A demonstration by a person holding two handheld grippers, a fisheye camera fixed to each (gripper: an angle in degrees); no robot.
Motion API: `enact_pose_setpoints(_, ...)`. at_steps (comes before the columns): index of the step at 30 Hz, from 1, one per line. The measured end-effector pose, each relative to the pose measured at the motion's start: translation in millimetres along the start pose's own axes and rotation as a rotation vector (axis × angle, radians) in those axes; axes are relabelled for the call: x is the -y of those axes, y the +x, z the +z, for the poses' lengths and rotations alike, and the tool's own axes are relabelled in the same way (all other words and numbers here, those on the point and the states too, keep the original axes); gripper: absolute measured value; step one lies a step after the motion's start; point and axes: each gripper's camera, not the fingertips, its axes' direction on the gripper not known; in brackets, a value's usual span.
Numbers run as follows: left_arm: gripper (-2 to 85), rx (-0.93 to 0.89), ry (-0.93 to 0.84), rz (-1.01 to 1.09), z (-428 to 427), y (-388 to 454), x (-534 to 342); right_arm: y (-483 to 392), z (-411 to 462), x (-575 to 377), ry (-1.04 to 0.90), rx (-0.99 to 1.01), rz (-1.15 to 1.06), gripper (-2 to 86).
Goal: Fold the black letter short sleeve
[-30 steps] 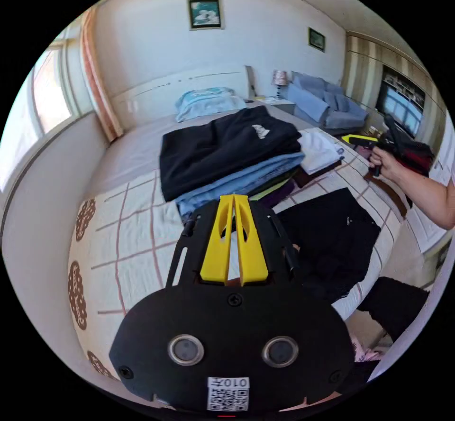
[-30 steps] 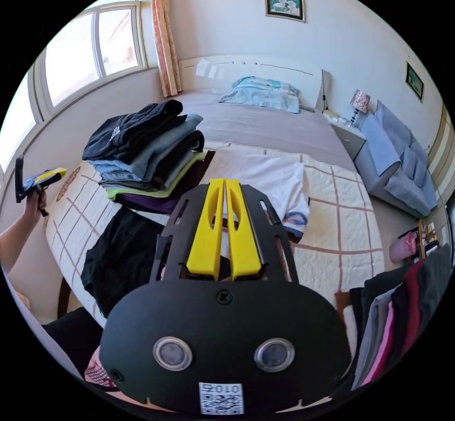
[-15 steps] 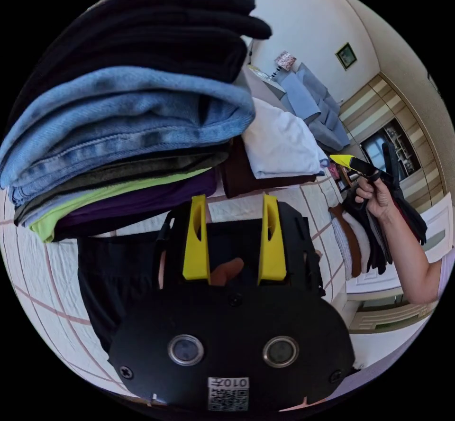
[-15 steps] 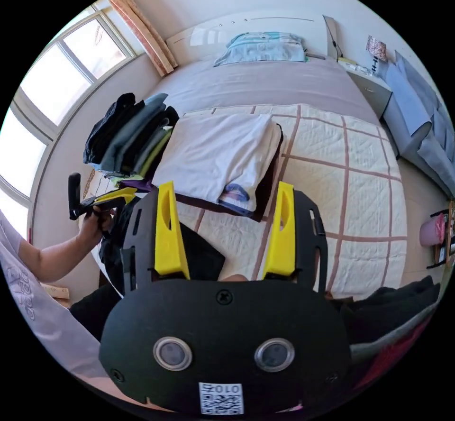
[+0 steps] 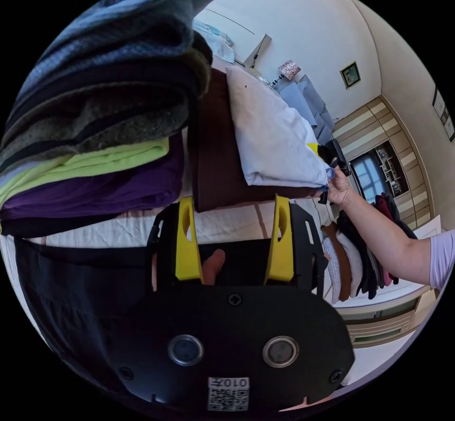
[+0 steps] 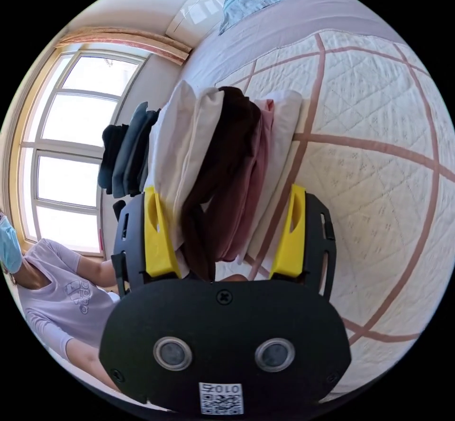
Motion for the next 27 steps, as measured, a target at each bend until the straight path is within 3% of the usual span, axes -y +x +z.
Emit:
enact_pose_setpoints(7, 23.4, -0.020, 0.035, -0.012, 27.0, 5.5, 3.6, -40.0, -21.4, 8.7, -0.014, 0.037, -0.058, 29.5)
enact_pose_setpoints(10, 22.9, -0.022, 0.039, -0.016, 32.2, 5.7, 0.3, -64.1, -20.5, 12.6, -0.076, -0.120, -0.108, 27.8)
enact_pose_setpoints(15, 21.0, -0.094, 0.053, -0.018, 41.1, -1.7, -5.7, 10.9, -42.3, 34.6, -0.115, 0.252, 0.072, 21.0)
enact_pose_setpoints(20, 18.1, -0.110, 0.120, -0.044, 51.4, 0.1, -13.9, -23.4, -52.9, 39.5, -0.152, 0.109, 0.001, 13.8)
enact_pose_setpoints(23, 17.4, -0.011, 0.139, 0.022, 51.0, 29.7, -11.1, -61.1, -71.4, 55.1, -0.206, -0.026, -0.112, 12.7)
enact_pose_setpoints(27, 17.3, -0.017, 0.178, 0.010, 71.1, 45.9, -3.9, -95.4, -103.6, 77.1, -0.194, -0.155, -0.293, 12.6)
